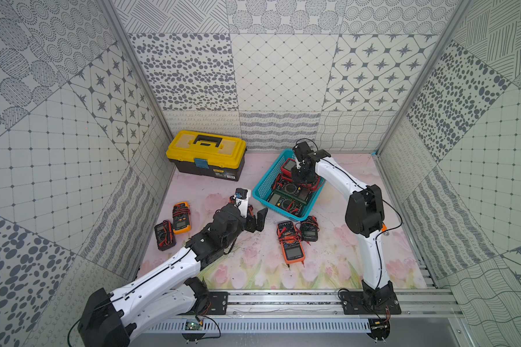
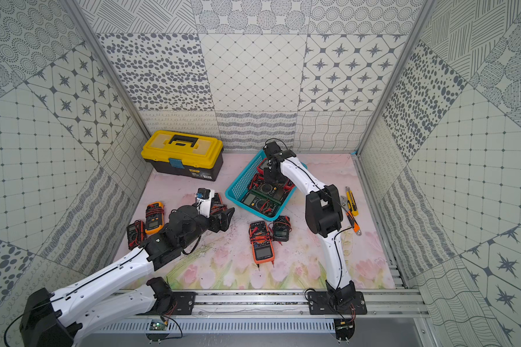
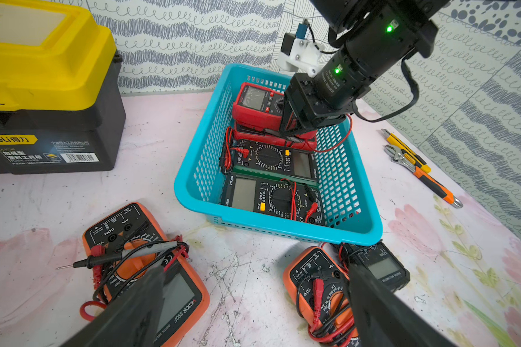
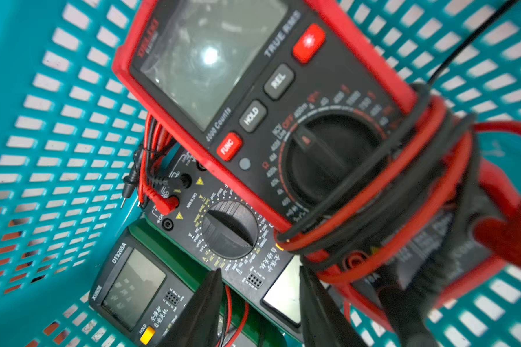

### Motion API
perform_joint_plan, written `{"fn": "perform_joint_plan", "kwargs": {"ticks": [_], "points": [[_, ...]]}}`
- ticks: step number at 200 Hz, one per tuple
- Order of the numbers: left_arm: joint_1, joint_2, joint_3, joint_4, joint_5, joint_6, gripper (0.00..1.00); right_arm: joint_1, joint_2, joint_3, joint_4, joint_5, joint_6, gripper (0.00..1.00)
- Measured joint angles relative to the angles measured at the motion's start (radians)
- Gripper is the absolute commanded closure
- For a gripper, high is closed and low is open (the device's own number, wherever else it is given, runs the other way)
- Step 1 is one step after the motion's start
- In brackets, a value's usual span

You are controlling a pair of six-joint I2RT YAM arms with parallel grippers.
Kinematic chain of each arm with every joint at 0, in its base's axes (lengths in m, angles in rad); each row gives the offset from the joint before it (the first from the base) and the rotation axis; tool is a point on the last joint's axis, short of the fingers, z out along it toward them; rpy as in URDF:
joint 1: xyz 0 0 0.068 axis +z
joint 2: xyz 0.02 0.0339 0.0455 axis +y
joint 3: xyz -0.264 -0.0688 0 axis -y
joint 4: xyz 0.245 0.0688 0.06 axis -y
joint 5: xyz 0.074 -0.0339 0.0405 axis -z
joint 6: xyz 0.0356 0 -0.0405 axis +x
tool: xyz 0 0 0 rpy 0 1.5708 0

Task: Put the multimeter into the basket
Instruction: Adjust the multimeter in the basket.

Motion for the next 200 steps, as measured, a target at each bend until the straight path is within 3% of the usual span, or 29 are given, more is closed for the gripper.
{"fn": "perform_joint_plan", "kwargs": {"ticks": [51, 100, 200], "points": [[0.007, -0.003, 0.000, 0.000, 0.001, -0.011, 0.01, -0.026, 0.066, 0.143, -0.071, 0.026, -0.015, 0.54], [0.012, -0.007, 0.000, 0.000, 0.001, -0.021, 0.01, -0.025, 0.067, 0.132, -0.062, 0.026, -0.023, 0.52], [0.019, -0.019, -0.006, -0.023, 0.002, -0.032, 0.01, 0.005, 0.020, 0.048, -0.039, 0.027, -0.070, 0.32]]}}
